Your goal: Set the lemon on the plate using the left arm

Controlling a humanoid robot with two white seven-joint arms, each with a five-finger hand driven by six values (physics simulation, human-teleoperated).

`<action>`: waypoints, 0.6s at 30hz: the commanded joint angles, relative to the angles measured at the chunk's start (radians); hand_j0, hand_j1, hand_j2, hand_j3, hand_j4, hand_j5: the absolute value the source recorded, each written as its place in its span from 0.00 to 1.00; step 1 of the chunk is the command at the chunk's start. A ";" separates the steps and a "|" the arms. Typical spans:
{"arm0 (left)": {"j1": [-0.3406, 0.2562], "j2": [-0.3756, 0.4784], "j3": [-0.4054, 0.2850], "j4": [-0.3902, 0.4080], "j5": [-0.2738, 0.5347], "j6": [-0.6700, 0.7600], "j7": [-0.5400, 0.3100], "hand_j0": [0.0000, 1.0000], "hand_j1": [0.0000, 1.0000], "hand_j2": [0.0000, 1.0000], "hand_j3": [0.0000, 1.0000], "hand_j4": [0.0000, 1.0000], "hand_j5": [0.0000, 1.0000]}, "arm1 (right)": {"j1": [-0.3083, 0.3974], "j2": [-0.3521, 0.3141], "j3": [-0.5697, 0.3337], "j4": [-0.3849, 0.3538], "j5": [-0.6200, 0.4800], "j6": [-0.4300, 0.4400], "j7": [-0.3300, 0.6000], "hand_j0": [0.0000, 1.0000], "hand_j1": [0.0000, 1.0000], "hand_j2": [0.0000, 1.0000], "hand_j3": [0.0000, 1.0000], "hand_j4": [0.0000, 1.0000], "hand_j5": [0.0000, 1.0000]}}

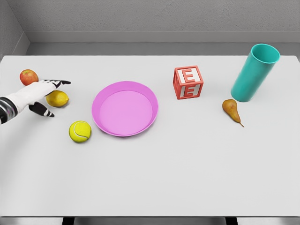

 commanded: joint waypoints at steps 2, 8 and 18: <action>-0.005 0.001 0.000 0.005 0.004 0.002 0.001 1.00 1.00 1.00 1.00 1.00 1.00 | 0.000 0.000 0.000 0.000 0.000 0.000 0.001 1.00 1.00 1.00 1.00 1.00 1.00; -0.017 0.001 -0.029 0.005 0.004 0.001 0.001 0.91 0.91 0.91 0.91 0.91 0.91 | 0.000 0.000 0.000 0.000 0.000 0.000 0.001 1.00 1.00 1.00 1.00 1.00 1.00; -0.018 0.002 -0.035 0.011 0.004 0.002 0.001 0.89 0.89 0.89 0.89 0.89 0.89 | 0.000 0.000 0.000 0.000 0.000 0.000 0.001 1.00 1.00 1.00 1.00 1.00 1.00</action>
